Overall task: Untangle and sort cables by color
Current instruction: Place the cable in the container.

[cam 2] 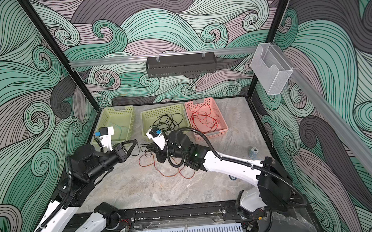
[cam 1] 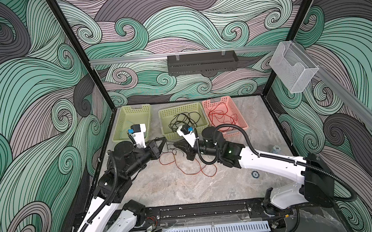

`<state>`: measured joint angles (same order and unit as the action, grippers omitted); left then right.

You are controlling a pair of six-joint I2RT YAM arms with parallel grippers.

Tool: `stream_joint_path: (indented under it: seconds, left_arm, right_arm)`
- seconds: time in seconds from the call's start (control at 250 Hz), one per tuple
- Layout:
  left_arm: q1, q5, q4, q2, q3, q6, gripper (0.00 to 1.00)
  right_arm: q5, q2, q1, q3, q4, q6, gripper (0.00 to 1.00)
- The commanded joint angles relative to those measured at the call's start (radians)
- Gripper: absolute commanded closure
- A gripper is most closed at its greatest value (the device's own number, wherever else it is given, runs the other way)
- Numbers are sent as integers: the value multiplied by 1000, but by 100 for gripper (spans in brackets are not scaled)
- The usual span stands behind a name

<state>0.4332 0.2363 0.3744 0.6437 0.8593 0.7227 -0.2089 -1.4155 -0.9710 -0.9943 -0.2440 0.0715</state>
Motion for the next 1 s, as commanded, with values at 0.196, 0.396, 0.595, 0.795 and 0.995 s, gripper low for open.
stream_joint_path:
  seconds: [0.196,0.396,0.595,0.795,0.995]
  left_arm:
    - [-10,-130,90,-28,26,-86,56]
    - [-10,-183,119,-75,-68,-60,38]
    - [-10,-195,110,-131,-176,-7,38]
    - [-10,-171,121,-160,-230,21,38]
    - [-10,-180,128,-154,-267,38,36]
  right_arm:
    - [77,101,128,66,99,36,100]
    - [80,66,208,-79,227,-14,100]
    - [53,-115,319,-323,350,-45,100]
    - [55,-353,373,-567,458,-51,77]
    - [117,-325,357,-534,498,-42,47]
